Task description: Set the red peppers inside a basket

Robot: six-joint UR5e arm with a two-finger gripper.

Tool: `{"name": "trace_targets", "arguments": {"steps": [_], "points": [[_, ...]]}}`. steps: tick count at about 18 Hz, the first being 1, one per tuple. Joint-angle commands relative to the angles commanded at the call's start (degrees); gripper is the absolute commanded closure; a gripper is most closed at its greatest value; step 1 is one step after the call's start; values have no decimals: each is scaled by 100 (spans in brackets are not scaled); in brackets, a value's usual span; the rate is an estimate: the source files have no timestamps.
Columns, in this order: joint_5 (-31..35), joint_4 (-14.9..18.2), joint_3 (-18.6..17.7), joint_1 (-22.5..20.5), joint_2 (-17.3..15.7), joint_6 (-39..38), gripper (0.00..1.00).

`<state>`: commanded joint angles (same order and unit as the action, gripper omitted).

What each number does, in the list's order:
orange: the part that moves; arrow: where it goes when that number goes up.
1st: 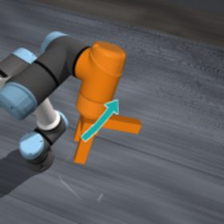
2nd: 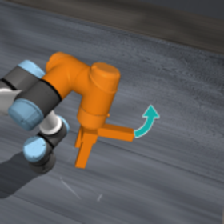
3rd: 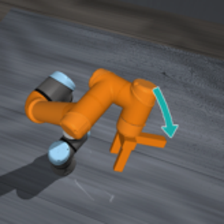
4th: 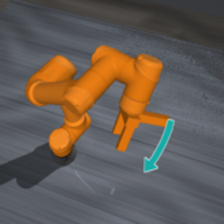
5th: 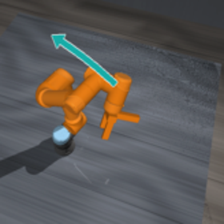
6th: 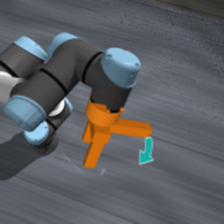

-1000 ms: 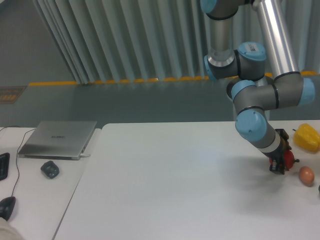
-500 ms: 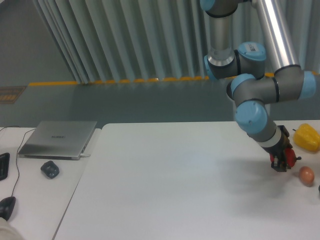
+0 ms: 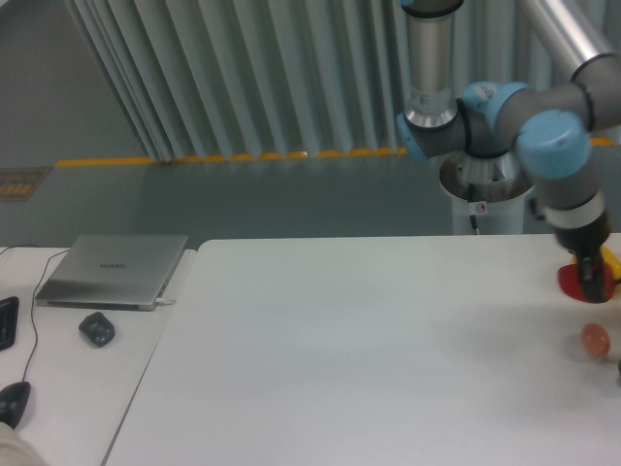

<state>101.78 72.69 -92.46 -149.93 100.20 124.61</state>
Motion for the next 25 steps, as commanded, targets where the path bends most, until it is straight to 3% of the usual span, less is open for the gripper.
{"name": "trace_targets", "arguments": {"steps": [9, 12, 14, 18, 25], "points": [[-615, -52, -70, -1433, 26, 1591, 37], [-826, -62, -105, -2004, 184, 2460, 37], [-958, -70, -105, -2346, 385, 2603, 37], [-1055, -53, -114, -2515, 580, 2648, 37], [-1064, -44, -149, -2498, 606, 2648, 33]]}}
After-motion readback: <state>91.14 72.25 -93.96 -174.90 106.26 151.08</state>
